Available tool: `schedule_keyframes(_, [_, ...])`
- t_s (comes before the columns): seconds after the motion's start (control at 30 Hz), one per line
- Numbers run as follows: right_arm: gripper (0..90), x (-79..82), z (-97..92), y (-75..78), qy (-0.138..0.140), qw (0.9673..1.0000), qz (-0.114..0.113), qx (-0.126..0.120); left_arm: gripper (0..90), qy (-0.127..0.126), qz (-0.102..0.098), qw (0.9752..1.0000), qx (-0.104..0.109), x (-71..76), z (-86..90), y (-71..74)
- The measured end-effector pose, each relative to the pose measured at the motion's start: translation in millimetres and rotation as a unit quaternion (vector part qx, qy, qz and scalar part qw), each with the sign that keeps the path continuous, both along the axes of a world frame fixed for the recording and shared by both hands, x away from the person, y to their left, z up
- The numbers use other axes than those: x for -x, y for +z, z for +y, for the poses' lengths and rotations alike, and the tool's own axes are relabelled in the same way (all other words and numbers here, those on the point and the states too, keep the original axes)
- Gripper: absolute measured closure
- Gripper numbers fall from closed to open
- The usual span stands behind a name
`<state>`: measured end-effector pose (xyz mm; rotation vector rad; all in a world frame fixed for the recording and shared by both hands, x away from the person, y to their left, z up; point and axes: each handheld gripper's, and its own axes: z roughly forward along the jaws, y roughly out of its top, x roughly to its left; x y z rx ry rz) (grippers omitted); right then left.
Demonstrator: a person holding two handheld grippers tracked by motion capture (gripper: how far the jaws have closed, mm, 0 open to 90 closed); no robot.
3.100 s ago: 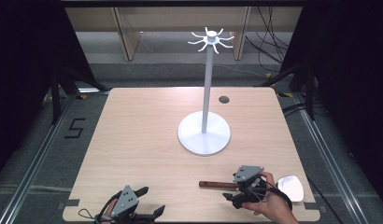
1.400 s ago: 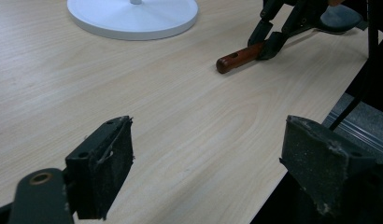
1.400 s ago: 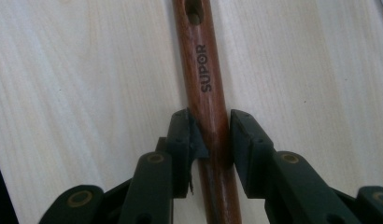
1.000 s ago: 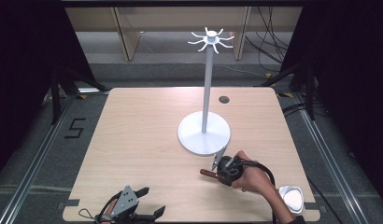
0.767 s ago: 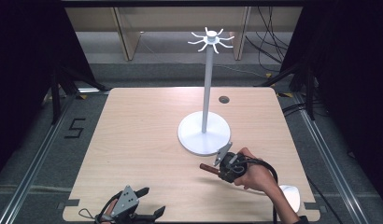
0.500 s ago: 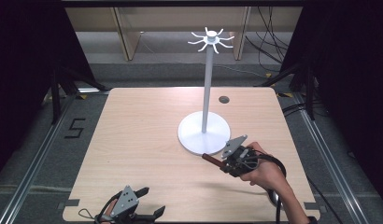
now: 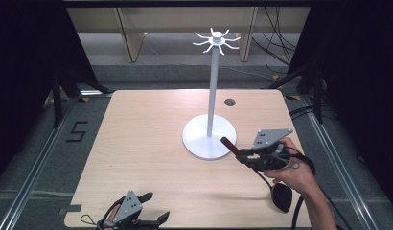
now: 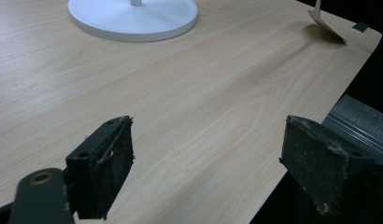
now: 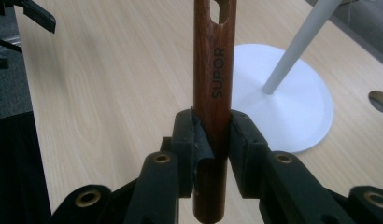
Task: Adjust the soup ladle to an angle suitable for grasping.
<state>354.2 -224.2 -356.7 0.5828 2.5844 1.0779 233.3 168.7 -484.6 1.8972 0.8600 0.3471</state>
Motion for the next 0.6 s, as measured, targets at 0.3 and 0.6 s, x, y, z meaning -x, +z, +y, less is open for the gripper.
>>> schedule_keyframes(0.3, [74.1, 3.2, -27.8, 19.0, -0.029, 0.9976, -0.03, -0.055, 16.2, -0.01, -0.011, 0.9999, -0.007, -1.8, 0.9, 0.2])
schedule_keyframes(0.6, [74.1, 6.8, -43.7, 30.3, -0.041, 0.9926, -0.052, -0.102, 16.2, -0.008, -0.007, 0.9999, -0.005, -1.4, 0.5, 0.2])
